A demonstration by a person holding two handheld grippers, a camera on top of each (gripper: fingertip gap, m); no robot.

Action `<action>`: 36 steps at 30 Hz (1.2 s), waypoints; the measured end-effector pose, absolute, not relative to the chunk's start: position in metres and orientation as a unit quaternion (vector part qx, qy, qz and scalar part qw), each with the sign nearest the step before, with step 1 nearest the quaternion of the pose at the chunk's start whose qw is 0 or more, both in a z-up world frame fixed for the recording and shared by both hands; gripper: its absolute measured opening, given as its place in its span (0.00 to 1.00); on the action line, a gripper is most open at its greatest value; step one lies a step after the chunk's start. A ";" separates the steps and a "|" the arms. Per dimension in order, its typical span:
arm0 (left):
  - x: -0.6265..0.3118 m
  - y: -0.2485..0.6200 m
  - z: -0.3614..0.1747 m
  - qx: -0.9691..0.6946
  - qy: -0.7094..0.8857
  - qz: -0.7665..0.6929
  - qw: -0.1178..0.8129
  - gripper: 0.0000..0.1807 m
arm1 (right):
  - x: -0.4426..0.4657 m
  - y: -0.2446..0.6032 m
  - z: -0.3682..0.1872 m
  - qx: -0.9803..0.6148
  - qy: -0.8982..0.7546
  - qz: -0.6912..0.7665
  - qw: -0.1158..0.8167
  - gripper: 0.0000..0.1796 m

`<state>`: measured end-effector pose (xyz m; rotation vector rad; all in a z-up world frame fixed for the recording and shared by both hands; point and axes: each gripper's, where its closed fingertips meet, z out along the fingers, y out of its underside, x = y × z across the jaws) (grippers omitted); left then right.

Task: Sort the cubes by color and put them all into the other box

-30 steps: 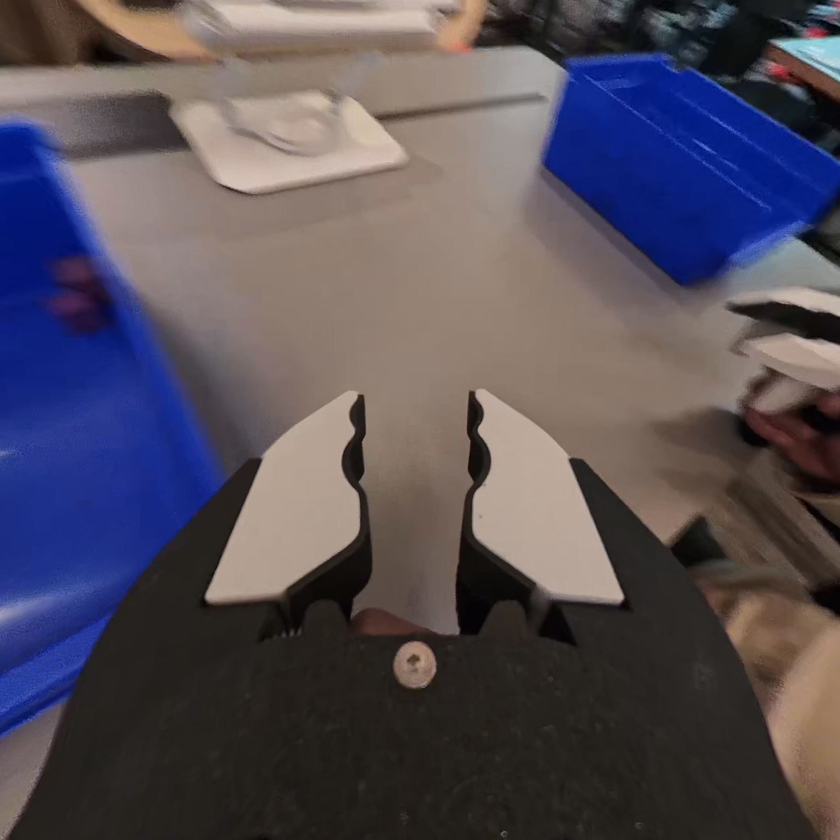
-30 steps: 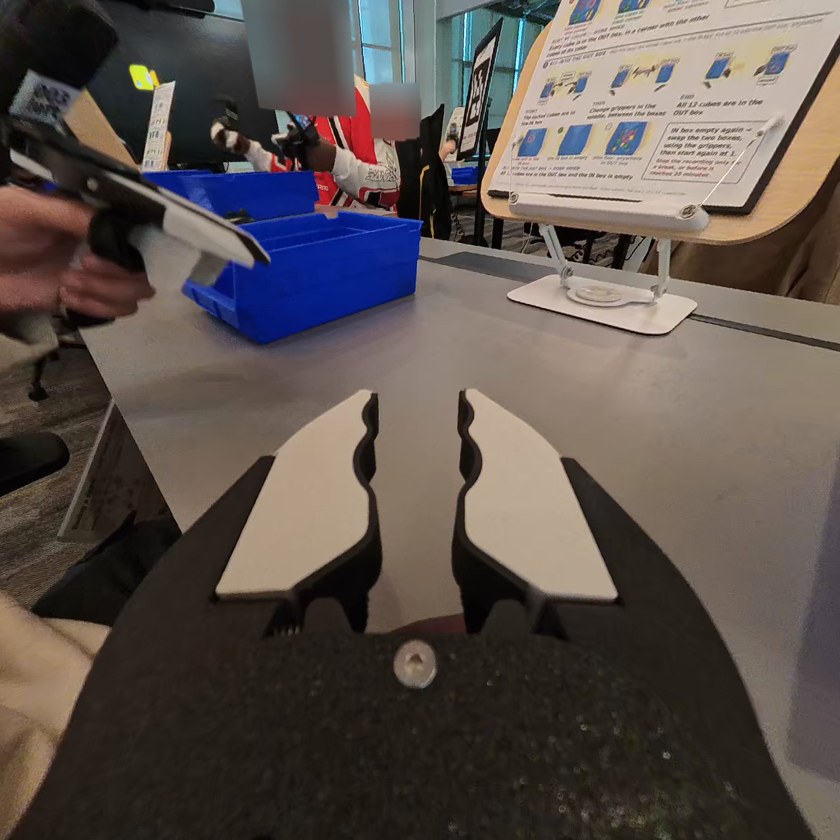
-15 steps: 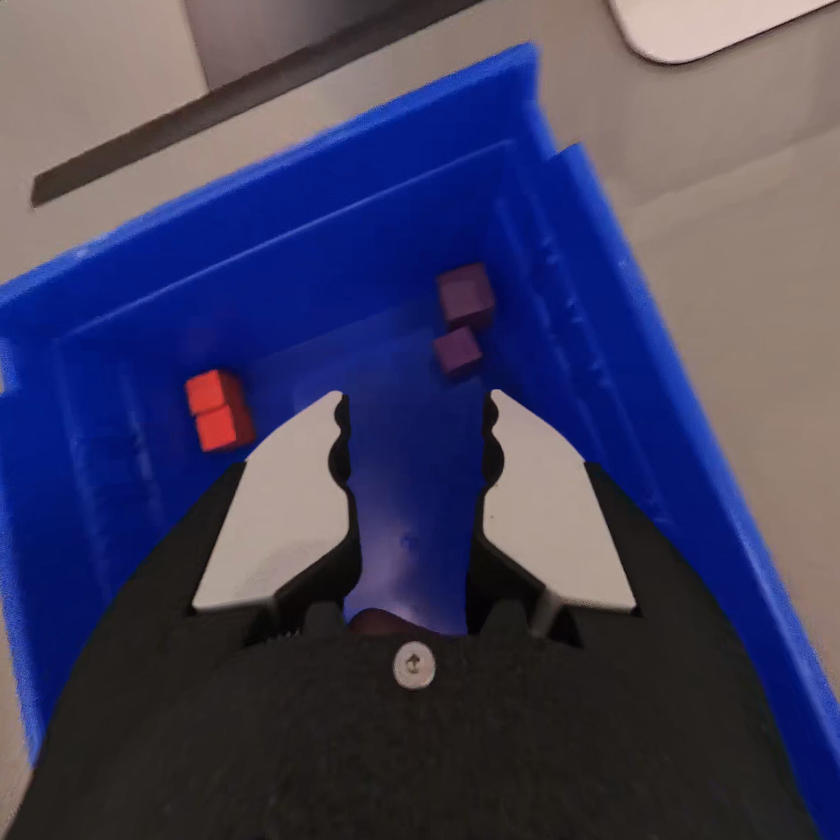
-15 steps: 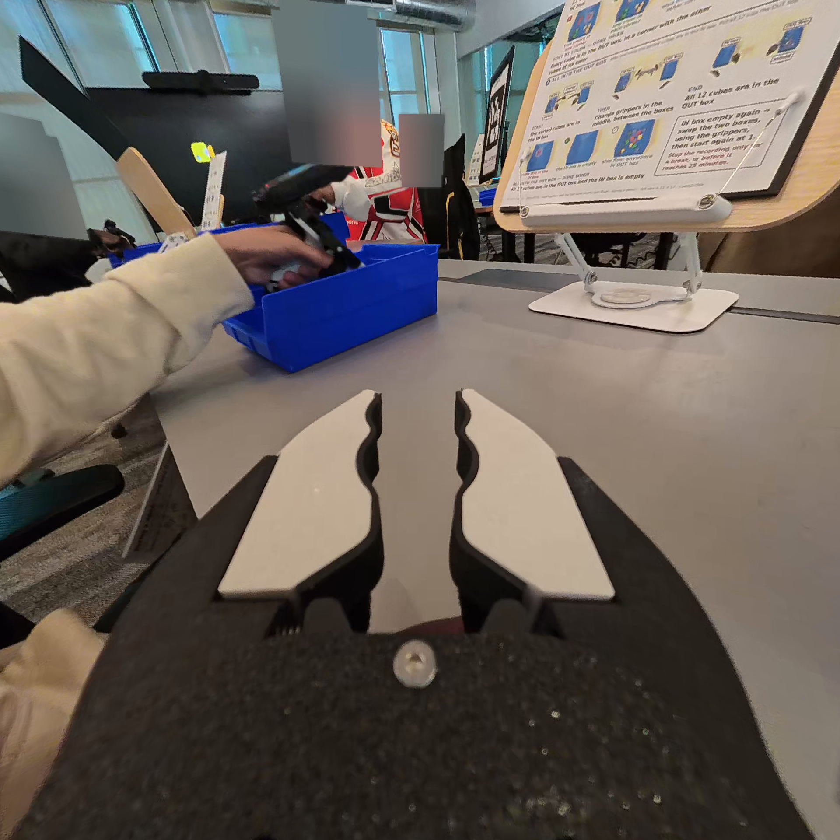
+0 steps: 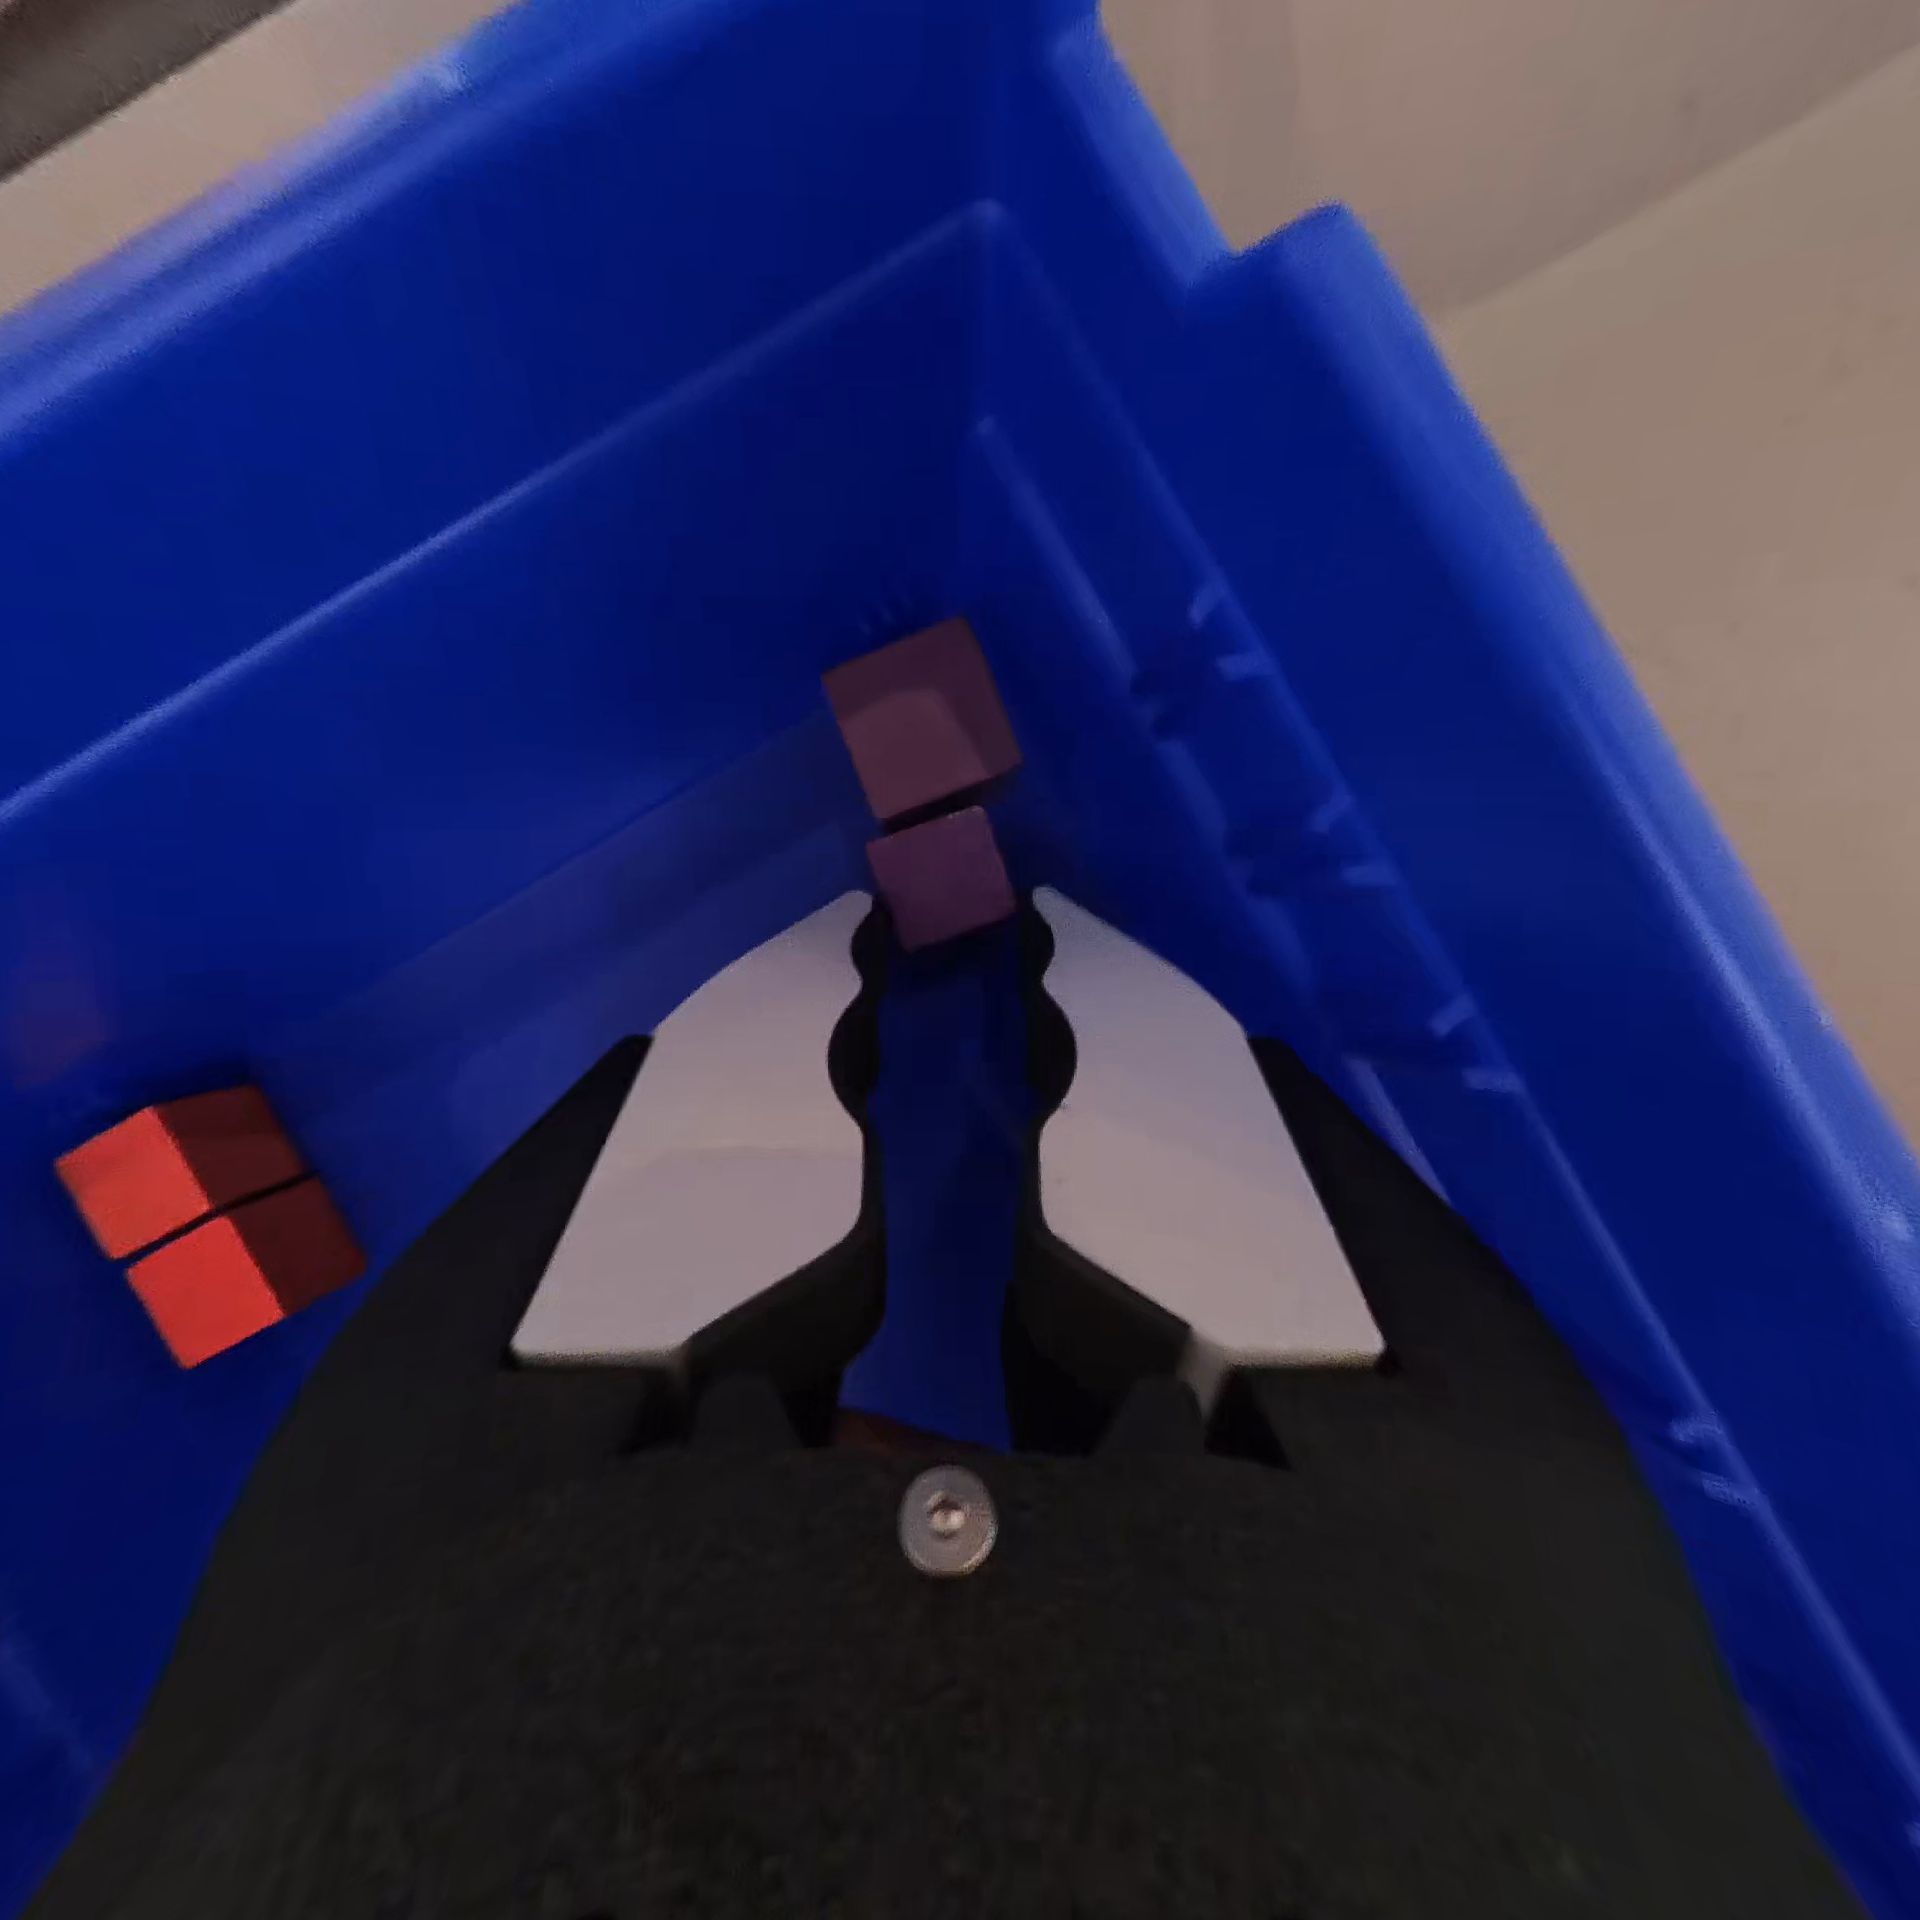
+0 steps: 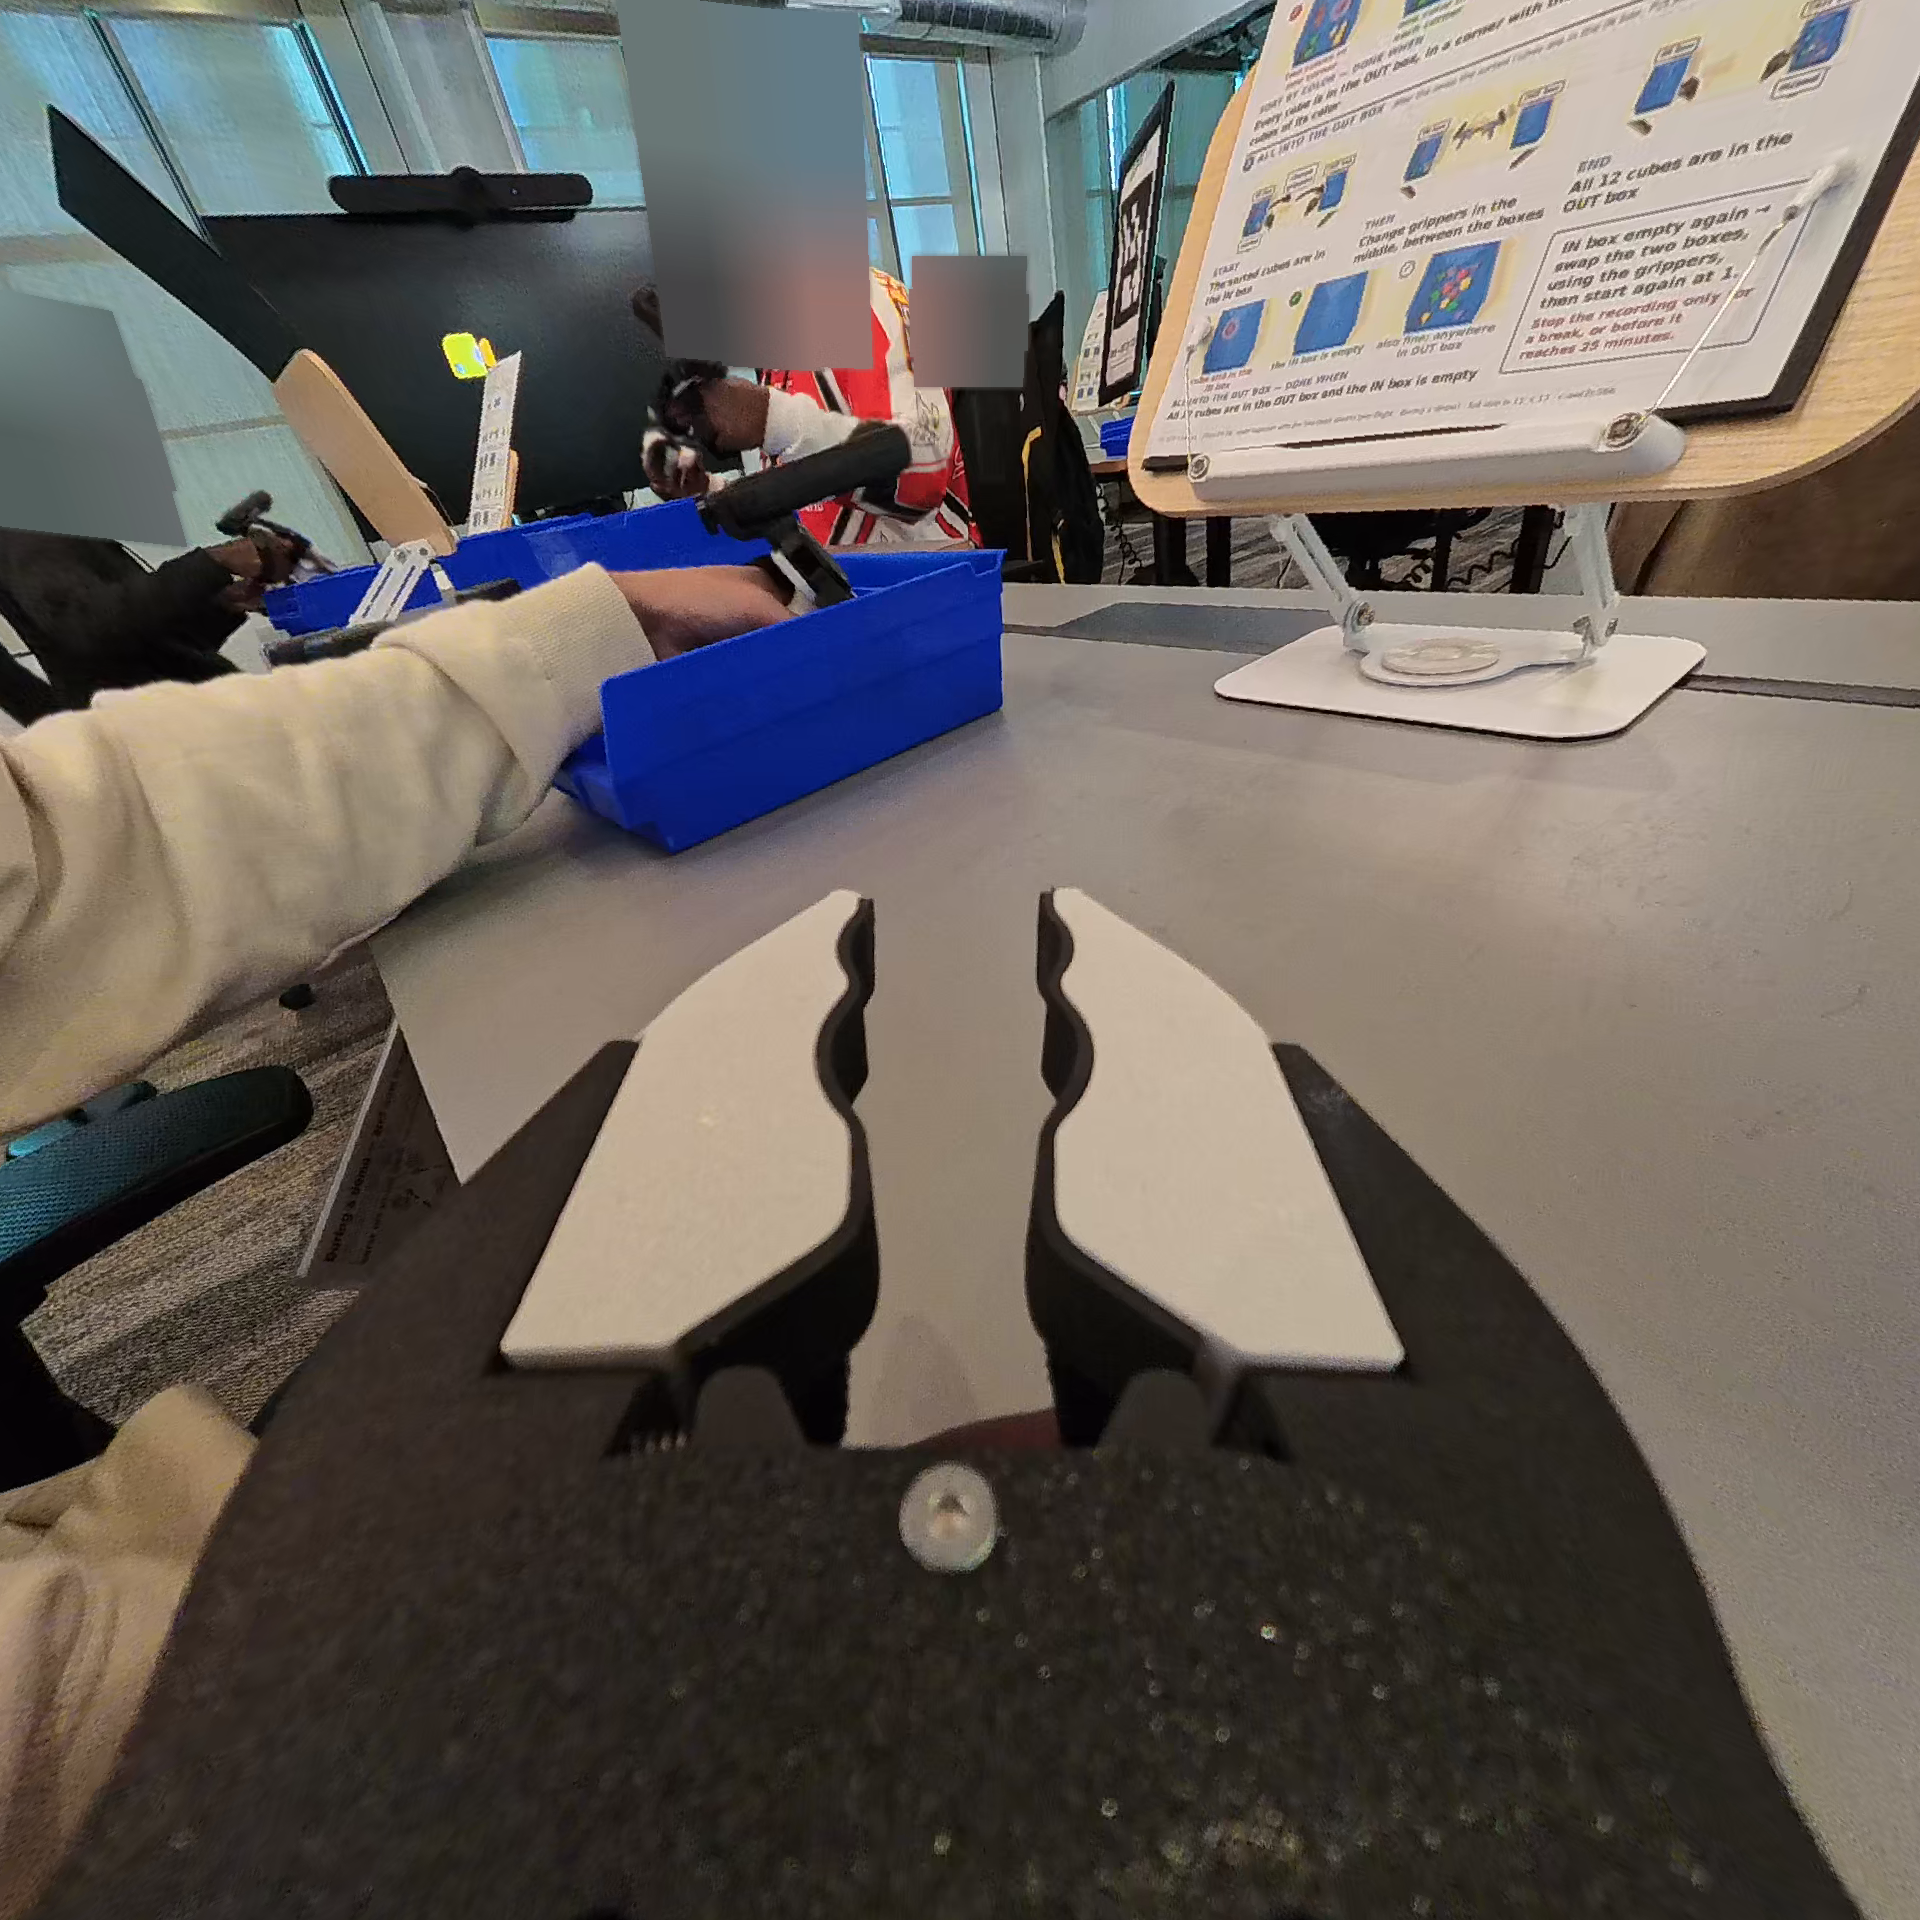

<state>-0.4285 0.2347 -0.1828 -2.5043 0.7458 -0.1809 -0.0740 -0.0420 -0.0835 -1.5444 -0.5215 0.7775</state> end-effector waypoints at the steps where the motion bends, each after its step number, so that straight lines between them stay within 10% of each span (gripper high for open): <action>1: -0.429 0.232 -0.179 -0.921 0.273 -0.072 0.268 0.13 | -0.074 -0.042 -0.084 -0.672 -0.225 0.339 0.619 0.16; 19: -0.387 0.054 -0.033 -0.700 0.346 -0.297 0.550 0.13 | -0.077 -0.020 -0.076 -0.682 -0.158 0.438 0.564 0.21; 28: -0.223 -0.020 -0.011 -0.541 0.557 -0.296 0.557 0.13 | -0.186 -0.031 -0.004 -0.485 -0.072 0.866 0.096 0.25; 36: -0.179 -0.031 -0.045 -0.550 0.600 -0.263 0.519 0.13 | -0.195 -0.033 -0.026 -0.495 -0.078 0.863 0.067 0.12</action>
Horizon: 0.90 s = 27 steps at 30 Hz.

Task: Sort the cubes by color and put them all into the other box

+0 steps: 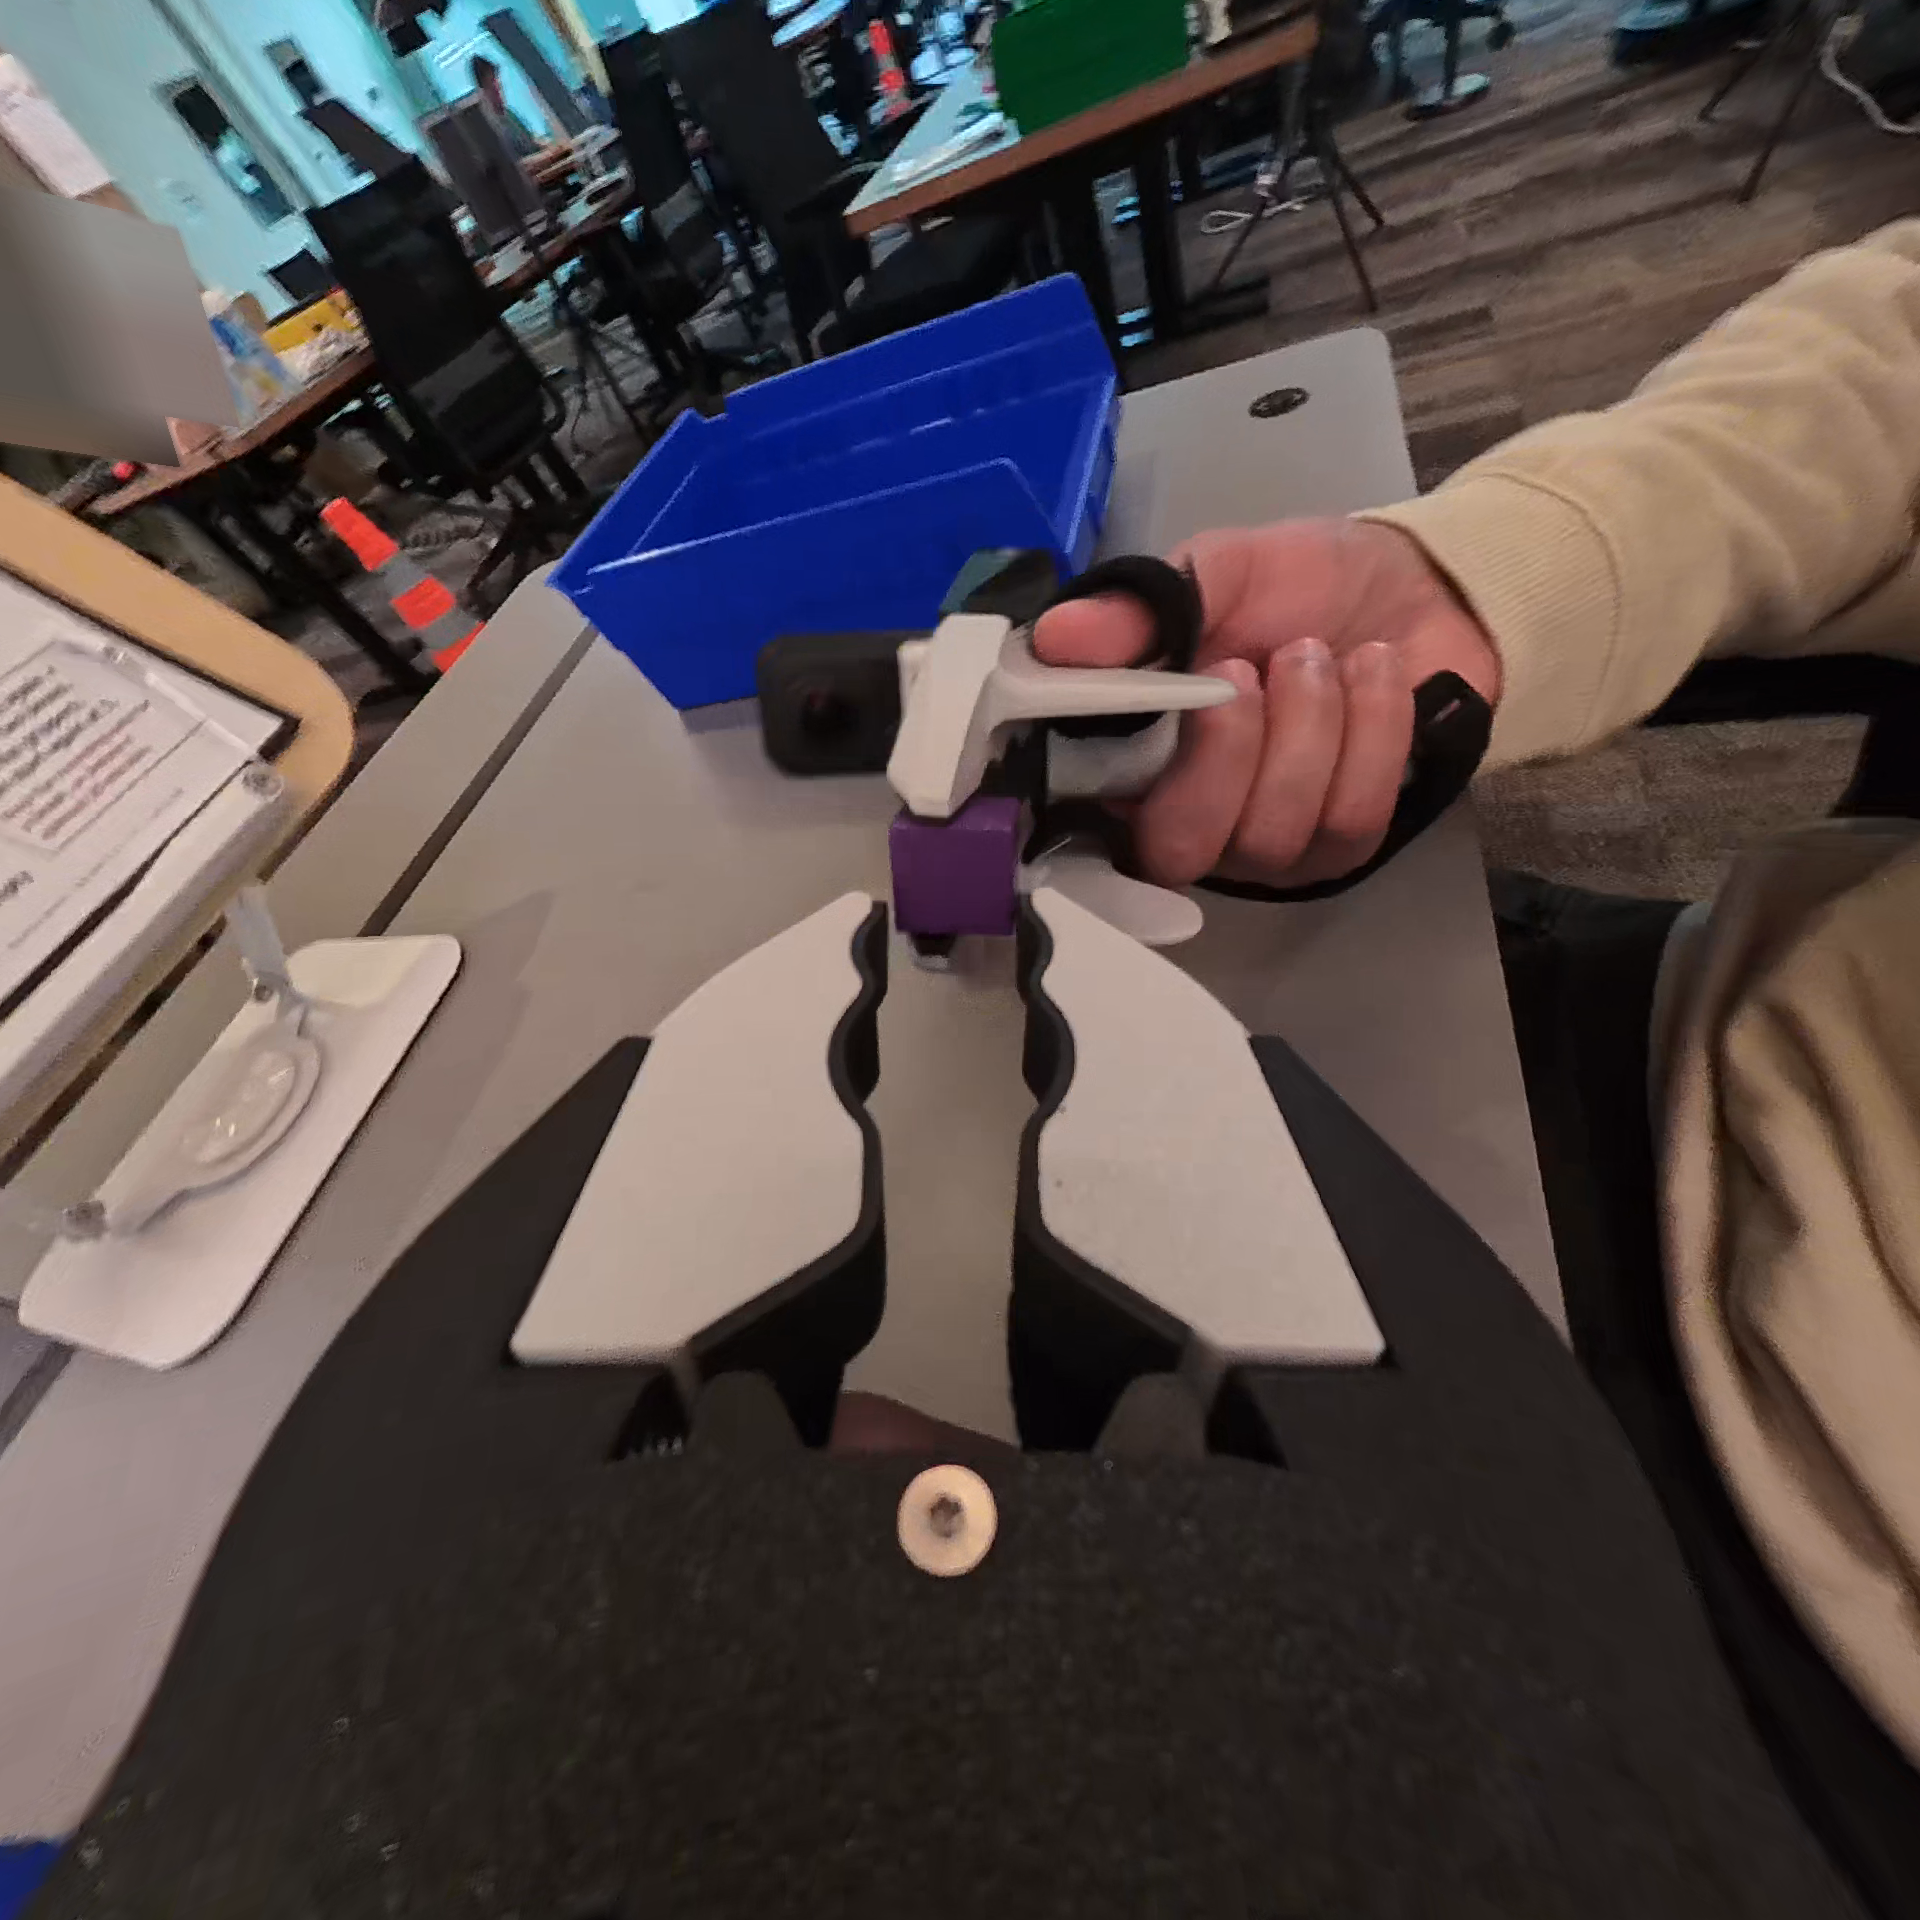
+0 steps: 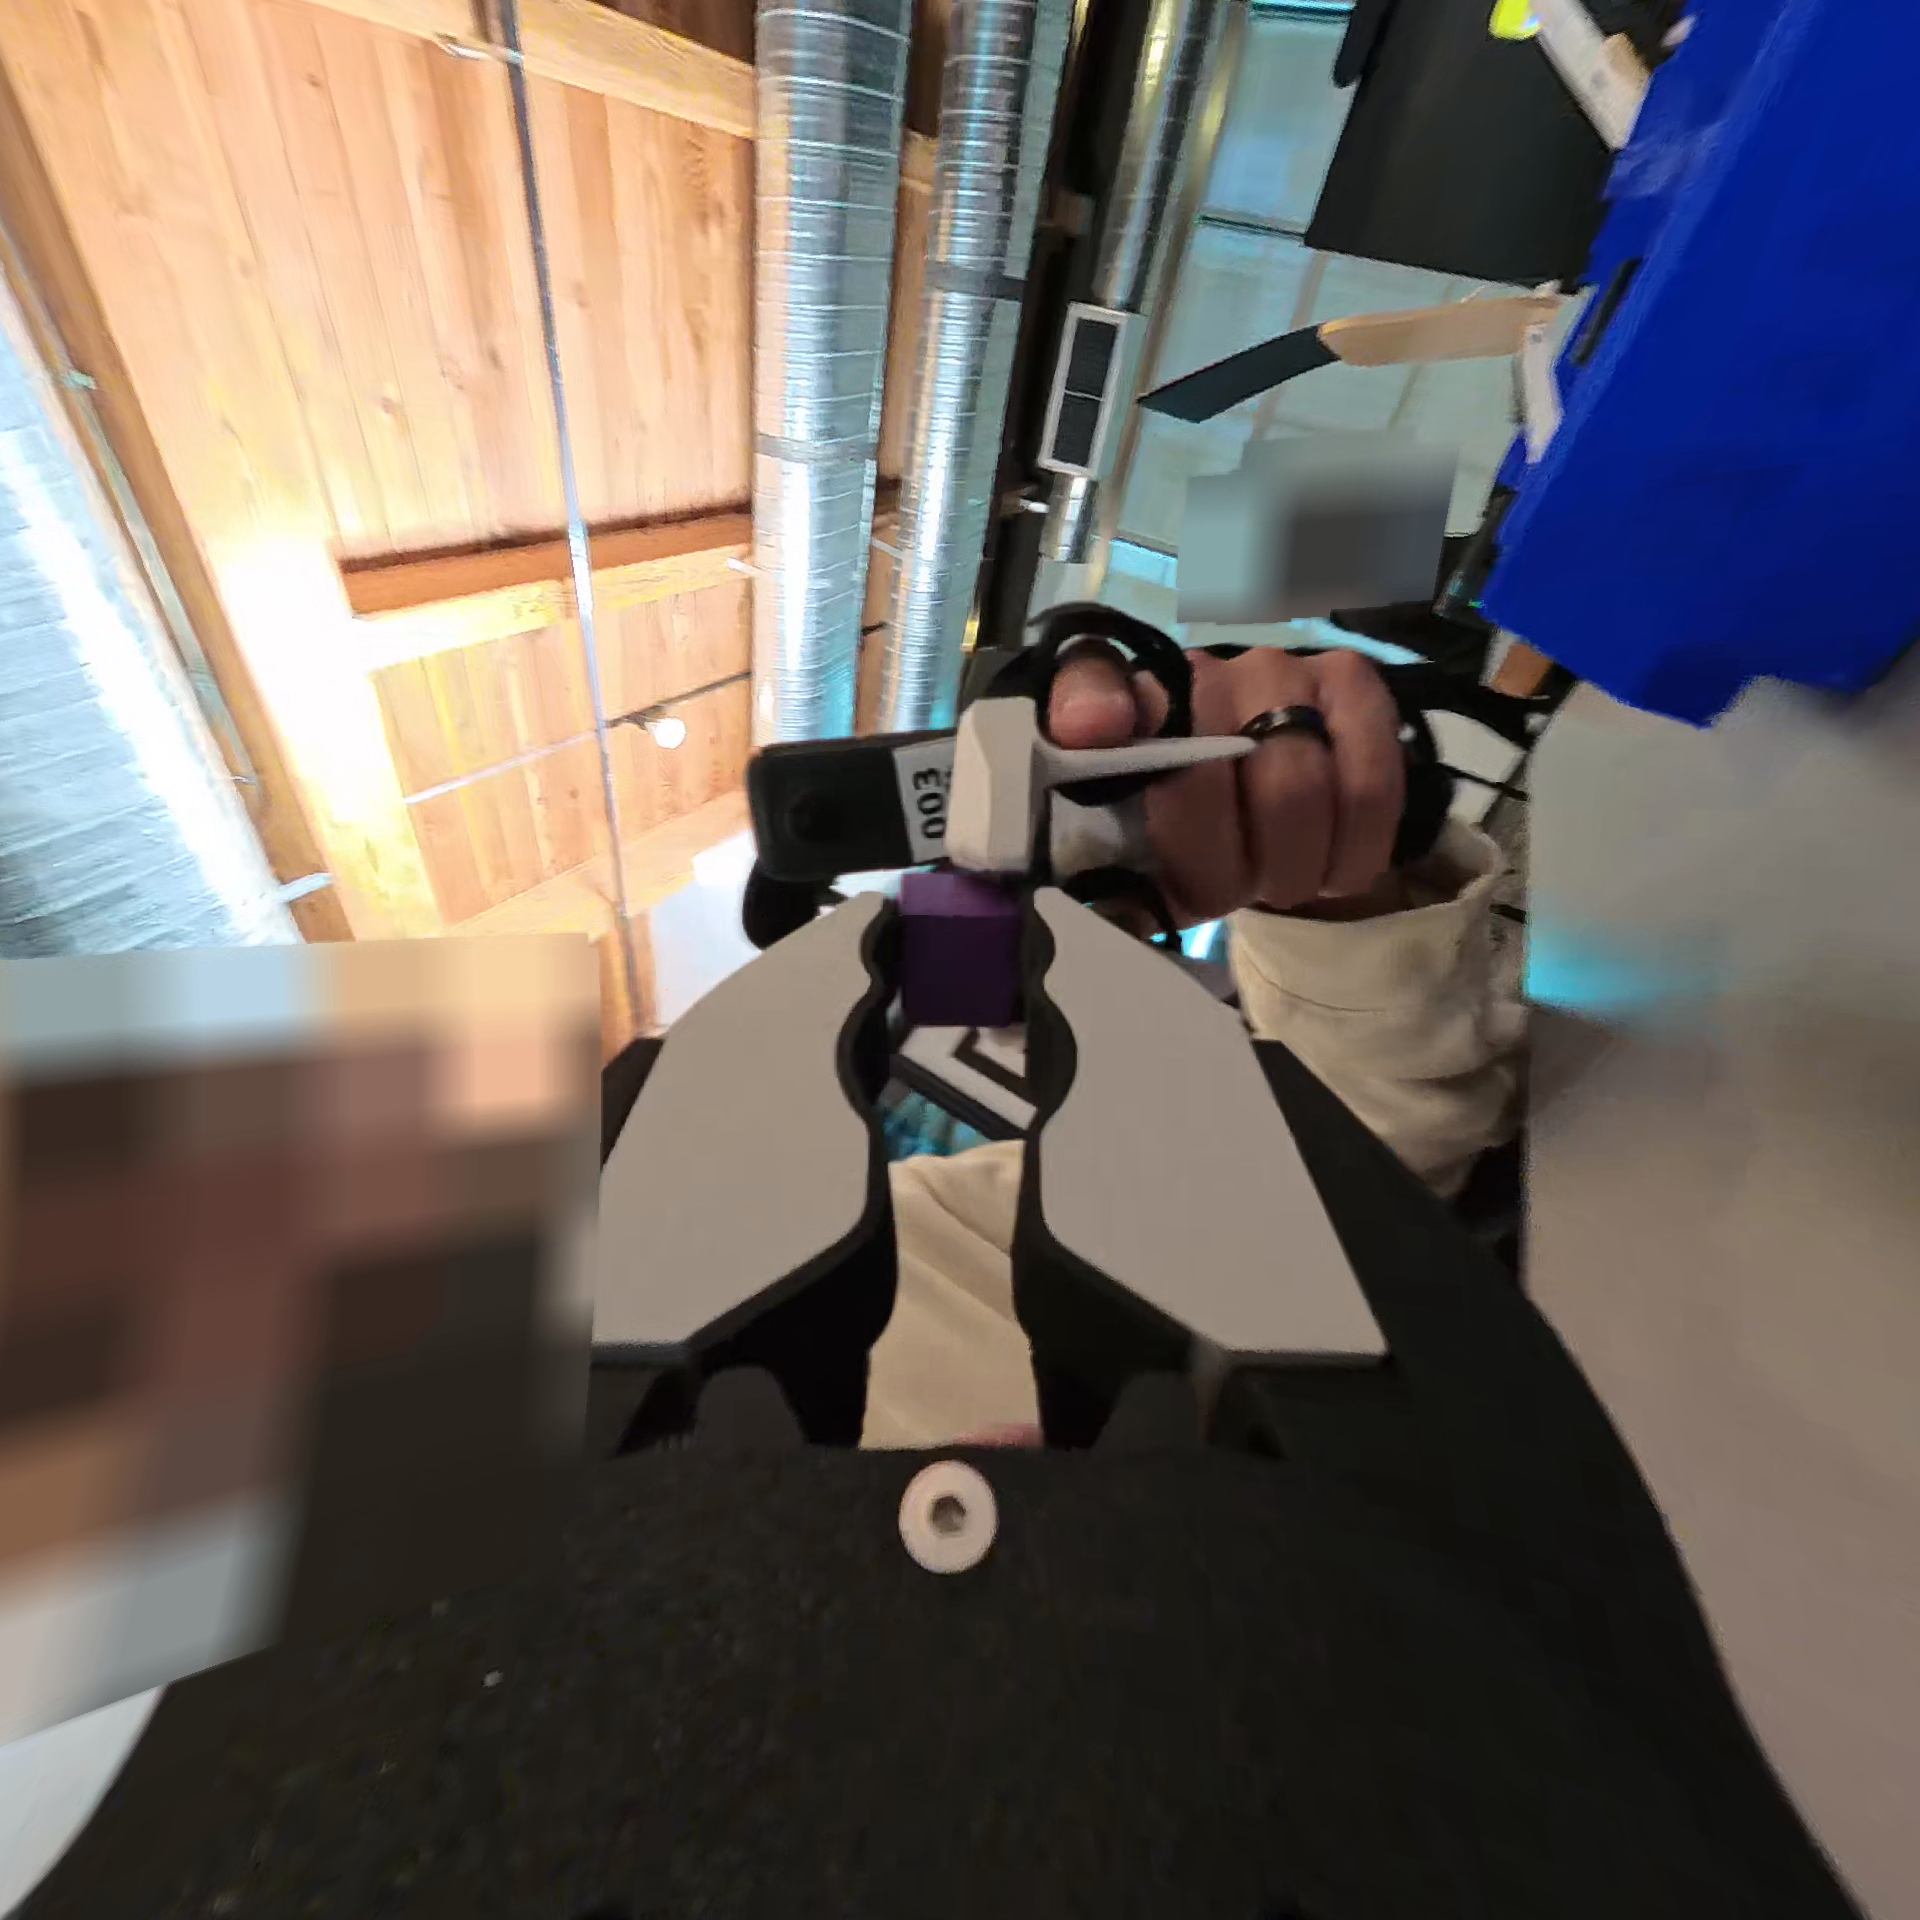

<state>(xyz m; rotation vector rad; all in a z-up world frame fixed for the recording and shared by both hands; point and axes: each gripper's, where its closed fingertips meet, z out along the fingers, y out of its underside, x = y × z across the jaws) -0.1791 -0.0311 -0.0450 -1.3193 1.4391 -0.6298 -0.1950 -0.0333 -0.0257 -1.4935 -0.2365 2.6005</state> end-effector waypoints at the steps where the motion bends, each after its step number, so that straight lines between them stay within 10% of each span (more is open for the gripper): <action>1: -0.180 -0.029 -0.046 -0.564 0.583 -0.260 0.524 0.14 | -0.191 -0.031 -0.031 -0.512 -0.075 0.851 0.087 0.12; 19: -0.234 -0.028 -0.098 -0.712 0.375 -0.209 0.556 0.21 | -0.001 0.001 -0.021 -0.713 -0.154 0.359 0.582 0.12; 27: -0.229 -0.032 -0.092 -0.709 0.373 -0.251 0.543 0.21 | 0.175 0.167 -0.097 -0.915 -0.092 0.127 0.372 0.12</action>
